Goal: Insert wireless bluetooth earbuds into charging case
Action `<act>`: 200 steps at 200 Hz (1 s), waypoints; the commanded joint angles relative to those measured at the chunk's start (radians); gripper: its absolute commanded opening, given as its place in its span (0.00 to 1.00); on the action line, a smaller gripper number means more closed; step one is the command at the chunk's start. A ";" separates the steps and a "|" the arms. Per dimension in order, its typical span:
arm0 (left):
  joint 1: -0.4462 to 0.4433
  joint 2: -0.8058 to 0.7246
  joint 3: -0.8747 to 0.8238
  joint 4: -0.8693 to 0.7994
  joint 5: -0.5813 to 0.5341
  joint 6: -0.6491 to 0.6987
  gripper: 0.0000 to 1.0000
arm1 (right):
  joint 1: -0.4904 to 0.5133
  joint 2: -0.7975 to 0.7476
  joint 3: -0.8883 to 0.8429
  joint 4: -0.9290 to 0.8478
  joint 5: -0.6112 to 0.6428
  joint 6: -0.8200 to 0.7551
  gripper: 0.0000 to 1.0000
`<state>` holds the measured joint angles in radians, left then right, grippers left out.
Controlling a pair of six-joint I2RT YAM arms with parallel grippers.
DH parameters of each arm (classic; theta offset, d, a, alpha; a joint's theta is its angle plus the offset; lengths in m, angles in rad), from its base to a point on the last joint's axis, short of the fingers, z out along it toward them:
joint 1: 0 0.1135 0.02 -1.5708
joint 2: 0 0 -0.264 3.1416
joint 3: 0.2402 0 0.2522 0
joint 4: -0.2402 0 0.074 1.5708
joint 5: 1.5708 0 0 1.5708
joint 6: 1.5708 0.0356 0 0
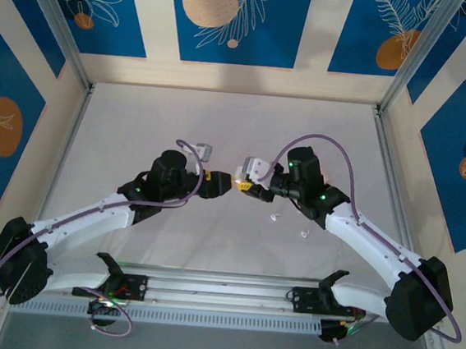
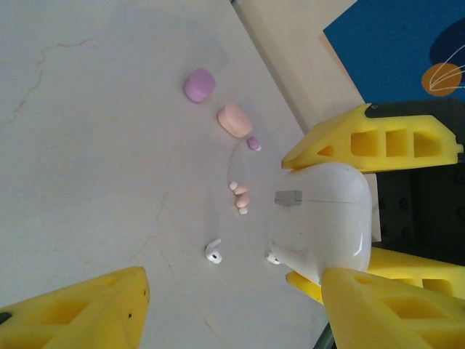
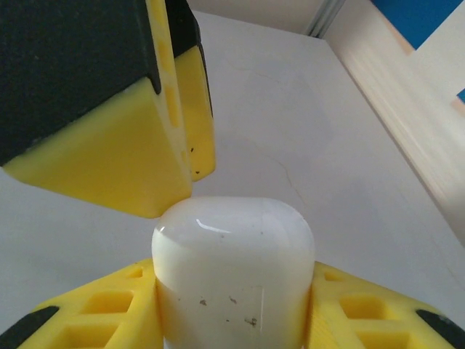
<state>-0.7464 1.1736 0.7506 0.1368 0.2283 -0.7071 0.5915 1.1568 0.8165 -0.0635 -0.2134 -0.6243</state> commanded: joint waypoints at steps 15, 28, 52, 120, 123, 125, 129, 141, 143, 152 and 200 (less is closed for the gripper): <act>-0.006 -0.008 0.021 0.114 0.067 -0.012 0.66 | 0.013 -0.012 -0.014 0.028 -0.036 -0.020 0.38; -0.007 -0.005 0.025 0.125 0.071 -0.012 0.66 | 0.013 -0.009 -0.016 0.029 -0.042 -0.020 0.38; -0.009 -0.028 0.020 0.118 0.031 -0.010 0.66 | 0.008 -0.002 -0.022 0.033 -0.030 -0.008 0.38; -0.009 -0.071 0.012 0.111 0.017 0.021 0.68 | -0.004 0.015 0.009 -0.006 -0.067 0.011 0.38; -0.010 -0.067 0.015 0.113 0.025 0.020 0.68 | -0.004 0.015 0.010 -0.006 -0.068 0.012 0.38; -0.010 -0.063 0.017 0.114 0.031 0.020 0.68 | -0.003 0.014 0.010 -0.006 -0.069 0.012 0.38; -0.011 -0.054 0.022 0.115 0.043 0.020 0.68 | -0.002 0.013 0.012 -0.004 -0.070 0.012 0.38; -0.012 -0.029 0.043 0.098 0.069 0.019 0.68 | -0.001 0.006 0.011 0.008 -0.076 0.020 0.38; -0.013 -0.024 0.045 0.092 0.072 0.020 0.68 | -0.001 0.005 0.010 0.011 -0.078 0.021 0.38; -0.016 -0.006 0.059 0.080 0.082 0.023 0.67 | -0.001 0.000 0.010 0.017 -0.086 0.023 0.38; -0.028 0.050 0.094 0.068 0.103 0.028 0.60 | 0.008 -0.010 0.016 0.013 -0.110 0.023 0.39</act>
<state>-0.7624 1.2072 0.7986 0.2085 0.2890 -0.6979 0.5900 1.1687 0.8150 -0.0574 -0.2852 -0.6128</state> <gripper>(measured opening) 0.617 0.422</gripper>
